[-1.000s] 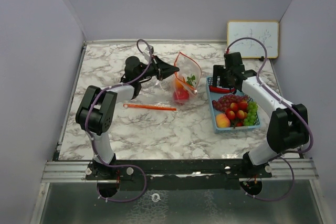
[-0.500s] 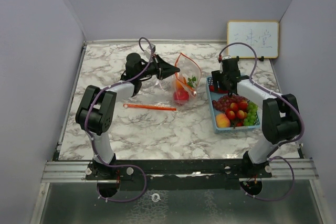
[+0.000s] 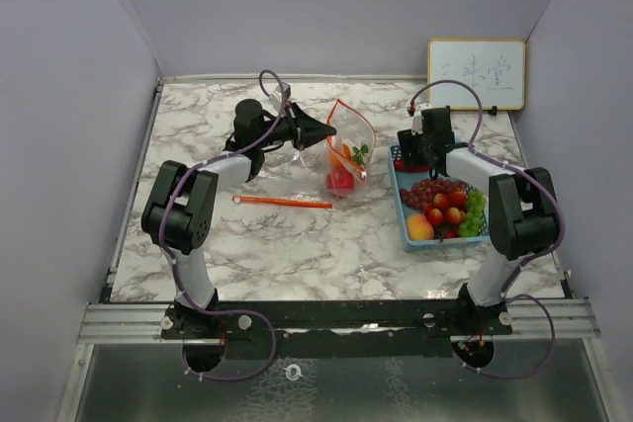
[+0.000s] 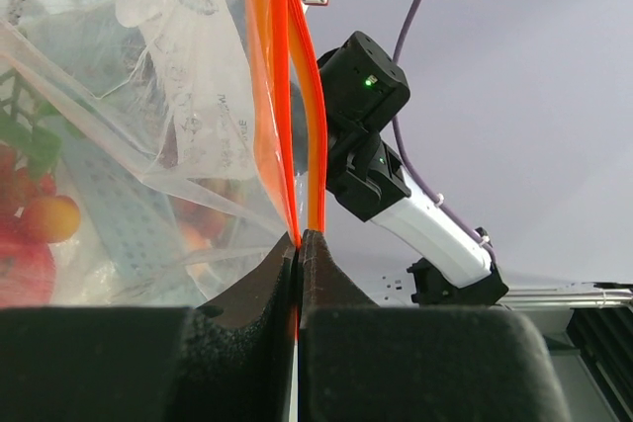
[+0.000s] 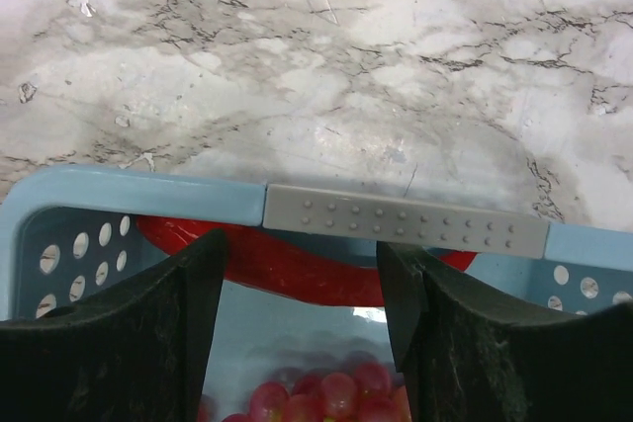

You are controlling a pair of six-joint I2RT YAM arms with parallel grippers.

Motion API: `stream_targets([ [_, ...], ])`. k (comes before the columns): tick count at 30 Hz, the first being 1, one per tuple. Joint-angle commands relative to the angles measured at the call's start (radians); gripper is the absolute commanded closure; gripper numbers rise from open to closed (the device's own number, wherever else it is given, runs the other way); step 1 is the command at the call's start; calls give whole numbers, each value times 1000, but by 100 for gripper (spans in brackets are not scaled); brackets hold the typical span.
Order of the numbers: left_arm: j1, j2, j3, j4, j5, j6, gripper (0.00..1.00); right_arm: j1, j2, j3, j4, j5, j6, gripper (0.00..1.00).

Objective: Place the food in the zip-top bag and seal the zipper
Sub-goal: Pick up the fake vegetable from the bin.

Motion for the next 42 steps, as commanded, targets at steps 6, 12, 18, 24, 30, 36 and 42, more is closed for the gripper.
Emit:
stream_targets([
  [6,10,-6,-4,24,26,3,100,-1,-87,-12,-29,-83,-23,38],
  [12,10,12,8,30,26,-7,100,-1,-93,-4,-71,-122,-43,37],
  [18,10,13,8,32,30,-14,100,-1,-36,1,-115,-149,-58,38],
  [24,13,21,28,27,33,-24,100,-1,40,40,-119,-129,-78,38],
  [30,22,20,29,21,37,-27,100,-3,149,110,-139,-95,-87,37],
  [36,34,22,13,16,43,-25,100,-1,165,116,-146,-45,-66,45],
  [42,36,35,28,30,46,-26,100,-1,54,111,-226,30,28,92],
])
